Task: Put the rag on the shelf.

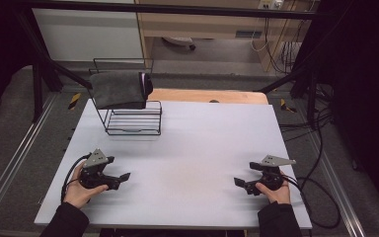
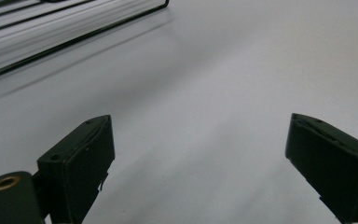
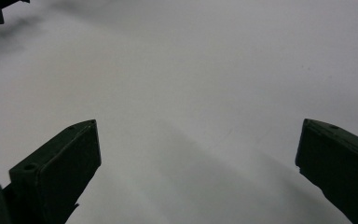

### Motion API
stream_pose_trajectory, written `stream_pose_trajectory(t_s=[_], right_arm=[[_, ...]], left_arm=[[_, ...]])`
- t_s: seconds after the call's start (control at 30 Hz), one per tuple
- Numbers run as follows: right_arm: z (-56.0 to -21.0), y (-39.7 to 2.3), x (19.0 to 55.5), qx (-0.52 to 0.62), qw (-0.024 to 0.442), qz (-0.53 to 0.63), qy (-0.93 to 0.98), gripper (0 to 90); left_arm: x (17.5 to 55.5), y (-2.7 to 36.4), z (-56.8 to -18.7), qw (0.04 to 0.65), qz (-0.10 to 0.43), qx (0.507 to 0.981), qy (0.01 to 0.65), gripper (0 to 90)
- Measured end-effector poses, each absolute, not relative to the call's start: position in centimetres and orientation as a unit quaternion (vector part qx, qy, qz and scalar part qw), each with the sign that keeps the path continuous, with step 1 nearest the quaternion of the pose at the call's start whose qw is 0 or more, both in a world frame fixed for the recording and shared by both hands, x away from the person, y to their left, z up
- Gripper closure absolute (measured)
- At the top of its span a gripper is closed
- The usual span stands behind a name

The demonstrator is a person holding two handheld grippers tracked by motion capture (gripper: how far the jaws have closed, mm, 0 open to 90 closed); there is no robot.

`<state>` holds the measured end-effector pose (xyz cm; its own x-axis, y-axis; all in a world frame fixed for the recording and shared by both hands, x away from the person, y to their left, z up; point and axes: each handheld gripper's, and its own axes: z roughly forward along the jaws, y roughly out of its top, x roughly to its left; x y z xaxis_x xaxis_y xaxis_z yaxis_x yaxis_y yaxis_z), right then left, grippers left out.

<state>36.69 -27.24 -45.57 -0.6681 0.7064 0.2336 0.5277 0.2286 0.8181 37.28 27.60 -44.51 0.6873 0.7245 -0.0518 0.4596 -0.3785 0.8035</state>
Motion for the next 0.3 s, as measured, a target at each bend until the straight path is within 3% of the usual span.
stream_pose_trajectory(t_s=[0.3], right_arm=[[-45.79,-27.19,36.40,0.394,0.098,0.471,0.783,0.9]], left_arm=[[36.74,27.86,-44.81,0.419,0.160,0.816,0.364,8.1]])
